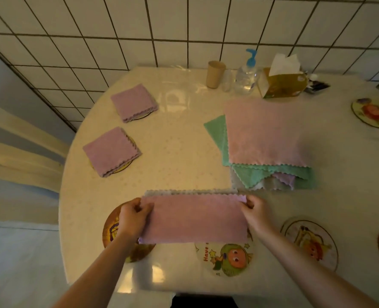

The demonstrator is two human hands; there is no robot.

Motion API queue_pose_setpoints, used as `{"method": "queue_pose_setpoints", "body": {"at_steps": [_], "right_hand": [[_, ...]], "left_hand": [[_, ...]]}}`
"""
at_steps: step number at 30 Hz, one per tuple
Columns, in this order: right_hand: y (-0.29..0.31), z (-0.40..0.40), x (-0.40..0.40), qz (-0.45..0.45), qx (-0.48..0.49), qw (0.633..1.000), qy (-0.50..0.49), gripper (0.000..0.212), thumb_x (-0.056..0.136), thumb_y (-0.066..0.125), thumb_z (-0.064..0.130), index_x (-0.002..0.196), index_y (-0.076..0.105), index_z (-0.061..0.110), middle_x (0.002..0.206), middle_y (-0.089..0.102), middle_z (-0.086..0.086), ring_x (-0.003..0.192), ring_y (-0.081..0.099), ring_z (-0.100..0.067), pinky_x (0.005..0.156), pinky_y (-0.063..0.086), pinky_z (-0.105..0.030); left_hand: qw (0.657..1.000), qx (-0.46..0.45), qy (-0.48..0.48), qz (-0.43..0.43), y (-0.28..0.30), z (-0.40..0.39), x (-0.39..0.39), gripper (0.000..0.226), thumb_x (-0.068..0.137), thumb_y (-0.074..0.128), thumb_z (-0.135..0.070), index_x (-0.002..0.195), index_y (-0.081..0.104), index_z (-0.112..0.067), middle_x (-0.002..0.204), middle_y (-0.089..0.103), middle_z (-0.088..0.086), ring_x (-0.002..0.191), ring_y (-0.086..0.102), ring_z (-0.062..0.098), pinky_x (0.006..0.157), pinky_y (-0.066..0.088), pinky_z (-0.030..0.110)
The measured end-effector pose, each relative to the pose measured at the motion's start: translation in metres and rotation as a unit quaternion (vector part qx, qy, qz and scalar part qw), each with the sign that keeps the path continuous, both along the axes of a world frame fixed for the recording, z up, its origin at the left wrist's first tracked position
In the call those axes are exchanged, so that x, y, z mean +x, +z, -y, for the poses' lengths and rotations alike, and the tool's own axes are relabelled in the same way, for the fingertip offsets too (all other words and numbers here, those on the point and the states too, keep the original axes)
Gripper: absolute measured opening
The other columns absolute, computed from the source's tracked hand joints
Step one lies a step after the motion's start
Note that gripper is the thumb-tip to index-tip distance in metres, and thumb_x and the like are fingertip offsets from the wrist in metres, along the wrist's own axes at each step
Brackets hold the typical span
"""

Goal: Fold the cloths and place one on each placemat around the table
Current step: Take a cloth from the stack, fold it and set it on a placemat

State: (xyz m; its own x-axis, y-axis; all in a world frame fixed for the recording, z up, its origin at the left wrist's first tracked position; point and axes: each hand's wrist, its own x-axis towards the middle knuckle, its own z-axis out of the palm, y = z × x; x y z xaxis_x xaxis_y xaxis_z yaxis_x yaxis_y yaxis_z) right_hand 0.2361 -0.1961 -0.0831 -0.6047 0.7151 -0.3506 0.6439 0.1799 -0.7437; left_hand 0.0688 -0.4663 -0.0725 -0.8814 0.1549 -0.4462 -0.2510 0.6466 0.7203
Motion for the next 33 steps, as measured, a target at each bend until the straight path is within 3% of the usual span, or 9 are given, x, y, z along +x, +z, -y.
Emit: {"method": "queue_pose_setpoints", "body": {"at_steps": [5, 8, 11, 20, 25, 27, 29, 31, 33], "right_hand": [[-0.007, -0.01, -0.013, 0.018, -0.02, 1.0, -0.012, 0.014, 0.088, 0.063, 0.013, 0.076, 0.064, 0.019, 0.066, 0.065, -0.001, 0.058, 0.051, -0.012, 0.052, 0.035, -0.025], [-0.008, -0.014, -0.016, 0.03, -0.015, 0.999, -0.011, 0.009, 0.088, 0.065, 0.019, 0.079, 0.063, 0.018, 0.064, 0.062, 0.002, 0.057, 0.052, -0.013, 0.053, 0.039, -0.025], [-0.008, -0.017, -0.019, 0.057, -0.005, 0.998, -0.008, 0.017, 0.087, 0.066, 0.025, 0.075, 0.063, 0.014, 0.065, 0.064, -0.004, 0.057, 0.056, -0.017, 0.054, 0.041, -0.027], [-0.005, -0.018, -0.028, 0.071, 0.022, 0.997, 0.007, 0.029, 0.087, 0.066, 0.019, 0.062, 0.052, 0.018, 0.055, 0.052, 0.004, 0.049, 0.045, -0.009, 0.046, 0.03, -0.02], [0.006, -0.012, -0.027, 0.055, -0.003, 0.998, -0.018, 0.013, 0.085, 0.068, 0.015, 0.089, 0.056, 0.012, 0.077, 0.062, 0.003, 0.07, 0.059, -0.012, 0.053, 0.037, -0.016], [0.018, -0.002, -0.022, 0.051, 0.019, 0.999, 0.007, 0.025, 0.084, 0.068, 0.011, 0.104, 0.054, 0.01, 0.09, 0.061, 0.001, 0.077, 0.06, -0.011, 0.06, 0.043, -0.015], [0.024, 0.011, -0.009, 0.09, 0.207, 0.967, 0.12, 0.045, 0.08, 0.068, 0.008, 0.121, 0.049, 0.008, 0.111, 0.056, -0.004, 0.095, 0.058, -0.014, 0.077, 0.051, -0.022], [0.021, 0.034, 0.009, 0.082, 0.371, 0.888, 0.258, 0.063, 0.073, 0.068, 0.003, 0.131, 0.048, 0.008, 0.131, 0.05, -0.01, 0.117, 0.053, -0.023, 0.094, 0.049, -0.033], [0.009, 0.058, 0.027, 0.034, 0.408, 0.835, 0.368, 0.064, 0.07, 0.067, -0.003, 0.131, 0.053, 0.009, 0.14, 0.048, -0.01, 0.129, 0.046, -0.028, 0.1, 0.045, -0.043]], "left_hand": [[0.998, -0.055, 0.027, -0.001, -0.008, -0.013, -0.012, 0.03, 0.089, 0.063, -0.028, 0.07, 0.058, -0.006, 0.059, 0.057, 0.009, 0.057, 0.046, 0.023, 0.053, 0.035, 0.033], [0.997, -0.066, 0.026, -0.019, -0.008, -0.015, -0.011, 0.027, 0.093, 0.057, -0.028, 0.073, 0.058, -0.01, 0.066, 0.061, 0.011, 0.063, 0.053, 0.026, 0.056, 0.039, 0.034], [0.997, -0.068, 0.012, -0.032, -0.006, -0.017, -0.01, 0.022, 0.095, 0.052, -0.031, 0.082, 0.059, -0.015, 0.075, 0.064, 0.006, 0.072, 0.057, 0.025, 0.061, 0.041, 0.036], [0.995, -0.089, 0.019, -0.032, -0.008, -0.027, -0.016, 0.016, 0.094, 0.055, -0.031, 0.101, 0.056, -0.016, 0.092, 0.064, 0.01, 0.078, 0.056, 0.025, 0.07, 0.043, 0.032], [0.995, -0.088, 0.014, -0.051, 0.003, -0.027, -0.003, 0.037, 0.092, 0.058, -0.031, 0.124, 0.043, -0.019, 0.099, 0.059, 0.007, 0.093, 0.059, 0.031, 0.08, 0.05, 0.04], [0.965, -0.166, -0.075, -0.189, 0.004, -0.019, 0.01, 0.044, 0.091, 0.055, -0.032, 0.13, 0.044, -0.013, 0.114, 0.056, 0.012, 0.1, 0.055, 0.033, 0.082, 0.049, 0.045], [0.901, -0.184, -0.202, -0.336, 0.004, -0.015, 0.031, 0.044, 0.094, 0.041, -0.036, 0.127, 0.052, -0.008, 0.12, 0.055, 0.013, 0.103, 0.054, 0.034, 0.083, 0.05, 0.047], [0.863, -0.1, -0.357, -0.344, 0.0, -0.016, 0.057, 0.044, 0.1, 0.035, -0.034, 0.139, 0.046, -0.016, 0.143, 0.046, 0.005, 0.131, 0.042, 0.027, 0.106, 0.037, 0.048], [0.82, -0.088, -0.464, -0.324, -0.014, -0.015, 0.081, 0.05, 0.101, 0.036, -0.033, 0.149, 0.028, -0.023, 0.158, 0.022, -0.002, 0.147, 0.014, 0.021, 0.118, 0.014, 0.043]]}}
